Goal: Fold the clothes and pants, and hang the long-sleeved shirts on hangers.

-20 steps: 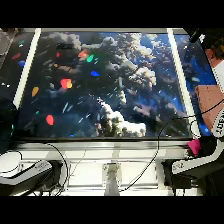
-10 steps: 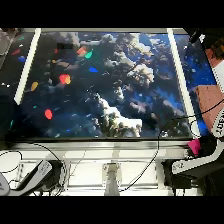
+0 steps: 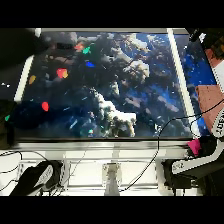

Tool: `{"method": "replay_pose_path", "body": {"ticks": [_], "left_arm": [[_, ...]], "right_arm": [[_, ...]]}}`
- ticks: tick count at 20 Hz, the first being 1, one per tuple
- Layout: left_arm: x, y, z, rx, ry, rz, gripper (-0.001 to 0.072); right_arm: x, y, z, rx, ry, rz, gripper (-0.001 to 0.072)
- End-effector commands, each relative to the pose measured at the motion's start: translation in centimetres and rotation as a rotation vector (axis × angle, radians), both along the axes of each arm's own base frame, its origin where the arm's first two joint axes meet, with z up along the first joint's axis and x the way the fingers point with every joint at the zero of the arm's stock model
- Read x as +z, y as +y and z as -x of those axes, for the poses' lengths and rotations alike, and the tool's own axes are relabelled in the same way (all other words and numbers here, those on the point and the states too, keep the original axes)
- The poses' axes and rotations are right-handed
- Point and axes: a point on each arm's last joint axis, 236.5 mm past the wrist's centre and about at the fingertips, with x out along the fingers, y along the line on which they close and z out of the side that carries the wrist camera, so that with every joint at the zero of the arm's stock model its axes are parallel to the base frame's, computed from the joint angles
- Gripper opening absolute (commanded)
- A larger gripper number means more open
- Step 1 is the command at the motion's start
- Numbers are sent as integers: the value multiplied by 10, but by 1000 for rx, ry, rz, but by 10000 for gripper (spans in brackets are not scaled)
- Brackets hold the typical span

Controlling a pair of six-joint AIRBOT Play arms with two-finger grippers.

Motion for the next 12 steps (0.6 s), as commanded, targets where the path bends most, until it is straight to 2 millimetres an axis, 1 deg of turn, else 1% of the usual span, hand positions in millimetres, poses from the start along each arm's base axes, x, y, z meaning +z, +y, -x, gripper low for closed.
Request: {"method": "replay_pose_path", "body": {"ticks": [1, 2, 3, 6, 8, 9, 10, 12], "left_arm": [[82, -98, 38, -262, -162, -30, 8], [77, -118, 30, -314, -134, -27, 8], [65, -137, 18, -356, -92, -28, 8], [12, -185, -25, -436, 70, -47, 8], [-19, -229, -45, -508, 139, -65, 8], [-34, -250, -51, -541, 170, -75, 8], [-52, -271, -58, -574, 210, -86, 8], [-92, -312, -65, -632, 308, -119, 8]], "right_arm": [[9, -9, -17, -82, -19, -32, 23], [10, -10, -20, -94, -21, -38, 23], [13, -11, -20, -98, -20, -51, 23], [28, -8, -14, -65, -31, -116, 22], [42, -9, -10, -52, -49, -176, 22], [46, -15, -12, -66, -54, -194, 21], [46, -25, -14, -89, -57, -191, 21], [38, -54, -19, -153, -58, -151, 20]]}}
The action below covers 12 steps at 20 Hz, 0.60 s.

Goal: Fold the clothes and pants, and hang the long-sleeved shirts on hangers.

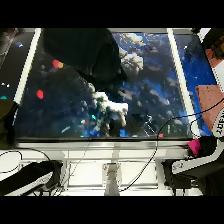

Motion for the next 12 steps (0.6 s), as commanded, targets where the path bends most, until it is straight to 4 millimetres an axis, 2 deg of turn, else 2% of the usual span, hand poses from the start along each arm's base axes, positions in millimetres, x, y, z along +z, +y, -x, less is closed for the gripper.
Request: {"method": "replay_pose_path", "body": {"ticks": [1, 2, 4, 7, 8, 9, 10, 12], "left_arm": [[-67, -76, -9, -115, 129, -107, 9], [-79, -95, -8, -141, 118, -164, 8], [-86, -127, 1, -196, 70, -214, 8], [-77, -156, 18, -254, 17, -186, 8], [-83, -161, 20, -268, 37, -185, 8], [-103, -167, 18, -285, 106, -194, 8], [-140, -172, 16, -302, 228, -238, 9], [-231, -175, 12, -307, 476, -393, 18]], "right_arm": [[-3, -41, -3, -80, -1, 16, 19], [-8, -57, -3, -109, 7, 35, 19], [-25, -86, -2, -163, 41, 102, 19], [-73, -112, -1, -212, 146, 280, 20], [-90, -118, -1, -226, 185, 345, 20], [-107, -121, 0, -232, 223, 408, 21], [-119, -126, 0, -242, 254, 459, 22], [-132, -133, 0, -260, 285, 512, 51]]}}
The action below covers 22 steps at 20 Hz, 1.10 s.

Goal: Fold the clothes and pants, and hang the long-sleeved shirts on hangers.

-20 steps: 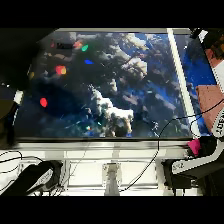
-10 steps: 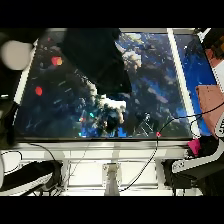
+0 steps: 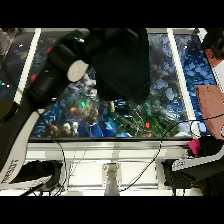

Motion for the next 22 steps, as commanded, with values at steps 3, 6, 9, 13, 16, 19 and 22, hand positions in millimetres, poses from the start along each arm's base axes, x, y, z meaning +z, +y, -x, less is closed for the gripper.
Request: {"method": "replay_pose_path", "body": {"ticks": [3, 6, 9, 13, 16, 19, 22], "left_arm": [[-185, -12, 4, -18, 428, -353, 626], [-223, -1, 0, 7, 475, -460, 584], [-218, 33, -18, 96, 383, -608, 205], [-208, 64, -30, 164, 364, -656, 12], [-226, 87, -30, 174, 524, -585, 11], [-255, 106, -23, 110, 715, -464, 11], [-285, 116, 2, -6, 901, -306, 10]], "right_arm": [[-49, -28, 6, -56, 136, 185, 508], [-56, -34, 7, -68, 156, 220, 507], [-70, -36, 10, -60, 197, 228, 435], [-111, -43, 26, -4, 300, 305, 22], [-143, -40, 42, 66, 371, 320, 20], [-173, -23, 53, 134, 415, 233, 20], [-211, 3, 76, 220, 508, 101, 20]]}}
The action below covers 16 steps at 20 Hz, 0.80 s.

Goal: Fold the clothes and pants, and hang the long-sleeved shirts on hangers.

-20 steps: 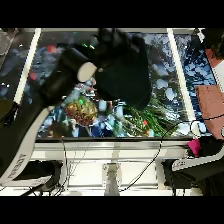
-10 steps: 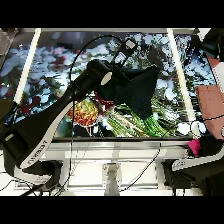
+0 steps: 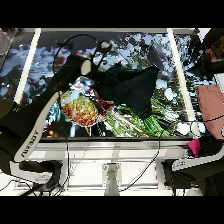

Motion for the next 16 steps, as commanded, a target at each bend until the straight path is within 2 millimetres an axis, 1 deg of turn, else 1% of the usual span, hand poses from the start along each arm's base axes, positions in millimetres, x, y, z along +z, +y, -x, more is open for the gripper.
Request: {"method": "replay_pose_path", "body": {"ticks": [1, 3, 4, 5, 6, 7, 8, 9, 10, 11, 12, 13, 14, 15, 16], "left_arm": [[-28, 5, 32, 16, 243, 265, 10], [-46, 11, 48, 36, 340, 379, 10], [-50, 9, 52, 78, 387, 444, 10], [-50, 3, 50, 119, 405, 514, 10], [-47, -2, 44, 141, 390, 567, 11], [-41, -9, 34, 169, 355, 611, 12], [-34, -14, 20, 206, 309, 649, 14], [-29, -17, 8, 239, 259, 673, 50], [-26, -20, -2, 264, 205, 678, 204], [-24, -25, -7, 273, 170, 680, 432], [-24, -33, -7, 271, 151, 679, 553], [-26, -41, -3, 257, 156, 676, 553], [-29, -49, 3, 241, 169, 671, 553], [-33, -56, 7, 233, 181, 670, 554], [-35, -62, 9, 241, 196, 683, 553]], "right_arm": [[-42, 31, 33, 73, 129, -146, 20], [-72, 53, 61, 109, 210, -203, 20], [-86, 64, 74, 107, 241, -222, 20], [-98, 76, 87, 113, 254, -228, 20], [-108, 86, 99, 115, 249, -221, 20], [-120, 93, 107, 73, 252, -201, 20], [-131, 95, 111, 11, 252, -177, 20], [-144, 96, 118, -63, 271, -158, 21], [-155, 100, 128, -113, 306, -154, 22], [-165, 108, 144, -147, 370, -173, 60], [-172, 119, 159, -159, 446, -203, 232], [-180, 129, 174, -155, 513, -209, 492], [-188, 134, 183, -150, 547, -188, 686], [-195, 138, 187, -152, 566, -163, 686], [-199, 141, 185, -165, 570, -145, 686]]}}
